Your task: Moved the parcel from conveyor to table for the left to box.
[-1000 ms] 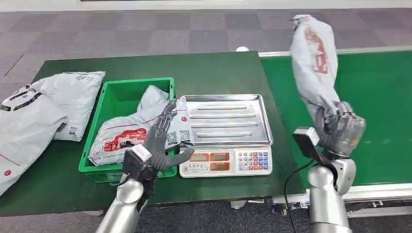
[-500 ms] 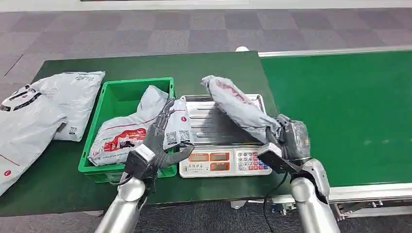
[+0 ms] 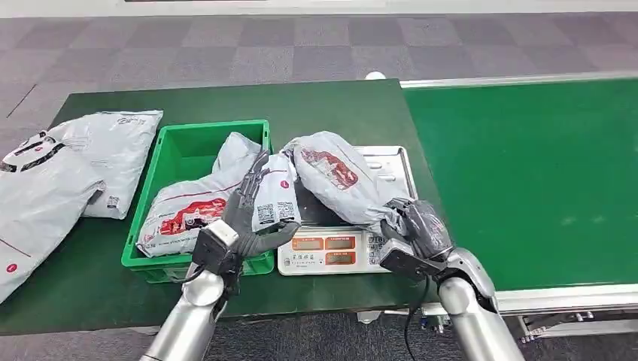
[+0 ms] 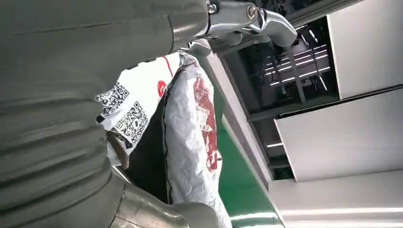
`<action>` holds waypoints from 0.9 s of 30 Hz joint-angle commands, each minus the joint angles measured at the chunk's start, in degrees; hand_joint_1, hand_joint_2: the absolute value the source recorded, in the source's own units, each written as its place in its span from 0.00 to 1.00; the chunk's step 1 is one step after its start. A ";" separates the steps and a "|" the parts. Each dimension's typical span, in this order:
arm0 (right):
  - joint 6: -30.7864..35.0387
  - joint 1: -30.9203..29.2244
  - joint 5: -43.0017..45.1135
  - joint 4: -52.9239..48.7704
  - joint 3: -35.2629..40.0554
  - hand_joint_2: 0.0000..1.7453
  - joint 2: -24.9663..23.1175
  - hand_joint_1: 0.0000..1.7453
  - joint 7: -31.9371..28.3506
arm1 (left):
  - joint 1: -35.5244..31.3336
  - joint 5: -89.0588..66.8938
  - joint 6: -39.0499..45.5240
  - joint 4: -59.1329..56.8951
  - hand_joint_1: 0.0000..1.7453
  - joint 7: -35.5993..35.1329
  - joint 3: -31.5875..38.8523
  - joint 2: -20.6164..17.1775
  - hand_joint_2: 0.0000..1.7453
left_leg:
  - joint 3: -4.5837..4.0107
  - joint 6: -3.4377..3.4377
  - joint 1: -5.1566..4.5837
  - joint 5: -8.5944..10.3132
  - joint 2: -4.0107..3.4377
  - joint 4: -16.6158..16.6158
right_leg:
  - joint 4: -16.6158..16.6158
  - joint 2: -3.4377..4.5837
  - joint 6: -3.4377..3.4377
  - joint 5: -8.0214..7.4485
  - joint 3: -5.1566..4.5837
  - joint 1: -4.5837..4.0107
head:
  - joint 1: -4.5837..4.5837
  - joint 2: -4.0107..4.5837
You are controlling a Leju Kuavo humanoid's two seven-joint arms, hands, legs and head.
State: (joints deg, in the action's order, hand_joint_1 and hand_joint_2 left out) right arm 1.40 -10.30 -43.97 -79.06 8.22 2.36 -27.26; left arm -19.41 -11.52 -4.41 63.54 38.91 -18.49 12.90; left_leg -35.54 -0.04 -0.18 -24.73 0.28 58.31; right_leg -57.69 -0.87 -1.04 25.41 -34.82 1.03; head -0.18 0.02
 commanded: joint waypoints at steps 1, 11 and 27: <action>-4.89 -3.11 4.29 4.55 4.65 1.00 2.25 0.01 -0.35 | -3.72 -0.57 0.62 -4.66 0.00 0.12 -0.08 -2.31 1.00 | 0.16 0.05 0.06 -0.04 -0.15 -0.06 | 0.09 0.18 0.07 -0.02 0.13 -0.06 | 0.00 -0.02; -14.39 -3.77 17.87 2.80 3.07 1.00 3.82 0.00 -5.84 | -6.38 2.12 -0.32 -7.46 0.00 0.20 -1.00 -1.88 1.00 | 0.14 0.04 0.04 -0.03 -0.06 -0.04 | 0.07 0.09 0.05 0.00 0.13 -0.04 | 0.00 0.00; -30.36 -0.97 39.62 -4.14 -4.41 1.00 0.09 0.00 -9.36 | -4.90 2.96 0.64 -6.17 0.00 0.15 -1.17 -1.87 1.00 | 0.12 0.04 0.03 -0.02 -0.03 -0.03 | 0.04 0.07 0.05 0.01 0.07 -0.03 | 0.00 -0.02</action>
State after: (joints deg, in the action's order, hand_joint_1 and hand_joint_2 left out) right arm -24.34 -11.61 -11.72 -80.89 9.03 4.90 -35.71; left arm -23.14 -8.94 -4.15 59.93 39.15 -18.49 12.41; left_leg -35.53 -0.04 -0.17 -24.73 0.26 58.32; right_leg -57.69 -0.84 -1.05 25.40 -34.85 1.03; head -0.17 0.00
